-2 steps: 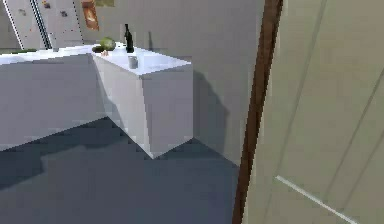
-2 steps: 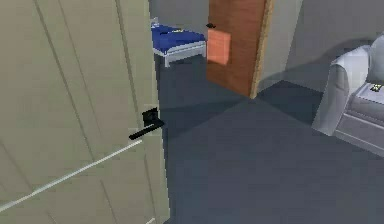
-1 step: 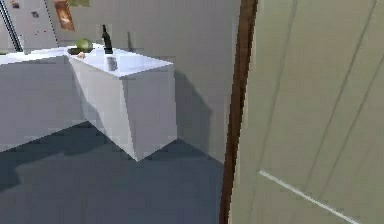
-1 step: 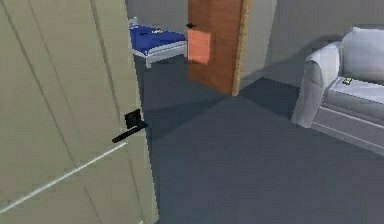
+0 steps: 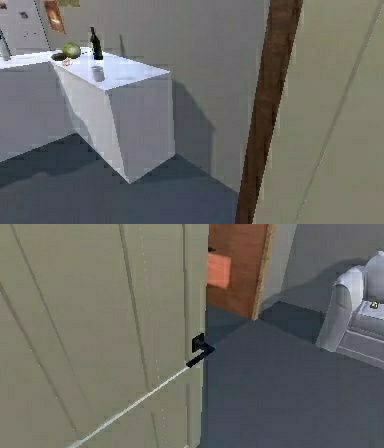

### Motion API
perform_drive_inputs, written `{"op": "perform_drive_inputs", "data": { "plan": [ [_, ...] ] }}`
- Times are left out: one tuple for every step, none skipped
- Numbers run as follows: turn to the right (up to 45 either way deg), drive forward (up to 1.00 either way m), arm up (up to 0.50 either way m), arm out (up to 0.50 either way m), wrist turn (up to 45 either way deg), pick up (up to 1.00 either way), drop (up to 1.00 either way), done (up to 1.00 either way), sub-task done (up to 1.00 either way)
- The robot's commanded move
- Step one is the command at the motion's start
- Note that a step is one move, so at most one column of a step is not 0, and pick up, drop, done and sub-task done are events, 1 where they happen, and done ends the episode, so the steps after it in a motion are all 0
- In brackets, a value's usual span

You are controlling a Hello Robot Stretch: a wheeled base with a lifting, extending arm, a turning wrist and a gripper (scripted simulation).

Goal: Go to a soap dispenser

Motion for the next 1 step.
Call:
{"op": "perform_drive_inputs", "data": {
  "plan": [
    [-45.0, 0.0, 0.0, 0.0, 0.0, 0.0, 0.0, 0.0, 0.0]
  ]
}}
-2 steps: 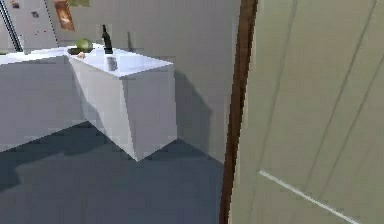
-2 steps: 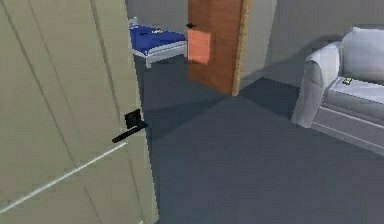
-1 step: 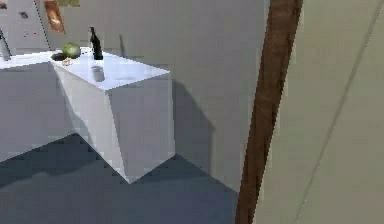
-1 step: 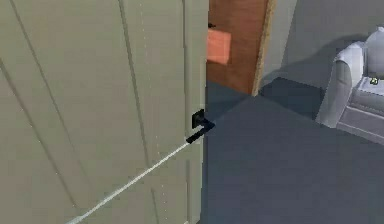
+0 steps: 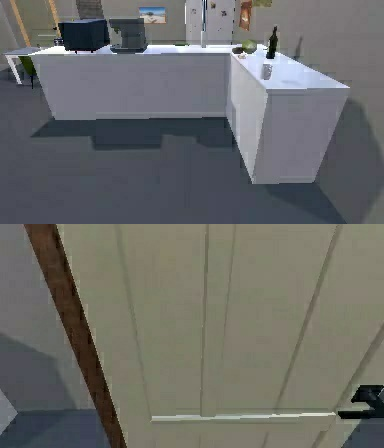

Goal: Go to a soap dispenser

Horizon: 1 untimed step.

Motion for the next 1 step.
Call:
{"op": "perform_drive_inputs", "data": {
  "plan": [
    [-21.0, 0.0, 0.0, 0.0, 0.0, 0.0, 0.0, 0.0, 0.0]
  ]
}}
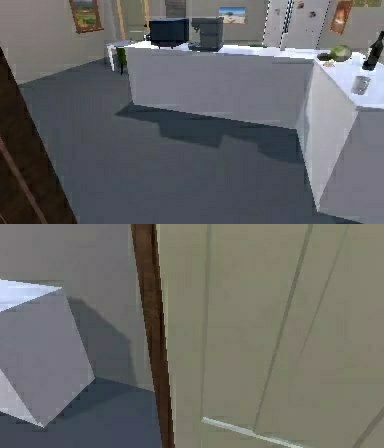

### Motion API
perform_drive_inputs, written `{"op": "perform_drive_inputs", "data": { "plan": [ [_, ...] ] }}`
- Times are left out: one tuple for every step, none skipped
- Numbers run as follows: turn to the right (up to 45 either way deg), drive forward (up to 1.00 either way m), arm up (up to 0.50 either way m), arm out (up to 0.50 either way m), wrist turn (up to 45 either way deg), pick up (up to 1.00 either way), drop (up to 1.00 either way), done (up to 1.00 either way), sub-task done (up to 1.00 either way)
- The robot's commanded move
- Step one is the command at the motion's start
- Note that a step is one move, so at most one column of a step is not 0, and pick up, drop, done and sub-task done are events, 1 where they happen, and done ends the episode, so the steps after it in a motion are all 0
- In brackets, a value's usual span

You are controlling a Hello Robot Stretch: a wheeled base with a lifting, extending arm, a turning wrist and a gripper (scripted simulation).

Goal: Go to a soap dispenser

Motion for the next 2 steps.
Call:
{"op": "perform_drive_inputs", "data": {
  "plan": [
    [-3.0, 0.0, 0.0, 0.0, 0.0, 0.0, 0.0, 0.0, 0.0],
    [-24.0, 0.0, 0.0, 0.0, 0.0, 0.0, 0.0, 0.0, 0.0]
  ]
}}
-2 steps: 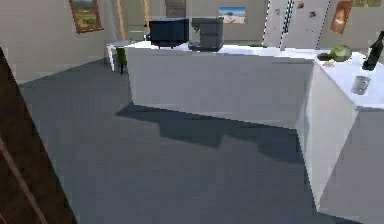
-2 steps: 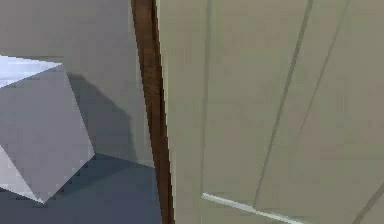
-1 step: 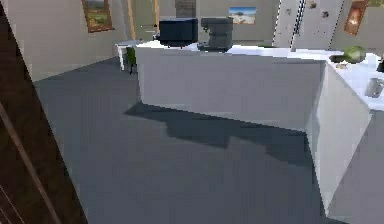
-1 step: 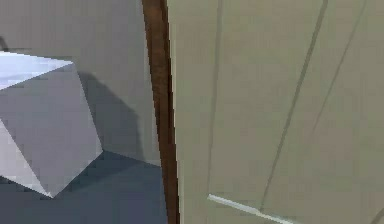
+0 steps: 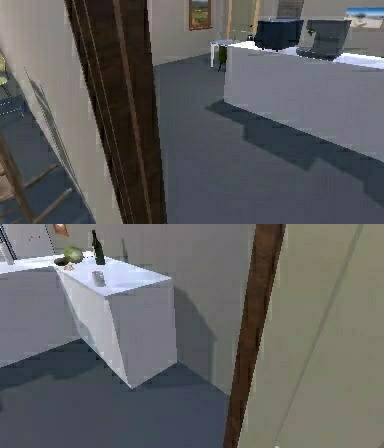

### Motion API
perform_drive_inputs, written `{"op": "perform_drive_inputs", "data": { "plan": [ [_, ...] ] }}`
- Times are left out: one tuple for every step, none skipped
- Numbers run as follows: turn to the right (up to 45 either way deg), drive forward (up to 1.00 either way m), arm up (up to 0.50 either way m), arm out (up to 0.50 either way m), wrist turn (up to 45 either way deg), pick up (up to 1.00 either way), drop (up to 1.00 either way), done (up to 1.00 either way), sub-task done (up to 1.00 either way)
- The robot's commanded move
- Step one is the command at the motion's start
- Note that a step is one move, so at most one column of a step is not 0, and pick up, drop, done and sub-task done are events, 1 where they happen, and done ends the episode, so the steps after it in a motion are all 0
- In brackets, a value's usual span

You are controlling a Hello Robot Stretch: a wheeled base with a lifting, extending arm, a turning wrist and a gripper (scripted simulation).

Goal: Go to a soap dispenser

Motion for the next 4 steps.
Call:
{"op": "perform_drive_inputs", "data": {
  "plan": [
    [0.0, 0.2, 0.0, 0.0, 0.0, 0.0, 0.0, 0.0, 0.0],
    [42.0, 0.0, 0.0, 0.0, 0.0, 0.0, 0.0, 0.0, 0.0],
    [0.0, 0.45, 0.0, 0.0, 0.0, 0.0, 0.0, 0.0, 0.0],
    [-45.0, 0.0, 0.0, 0.0, 0.0, 0.0, 0.0, 0.0, 0.0]
  ]
}}
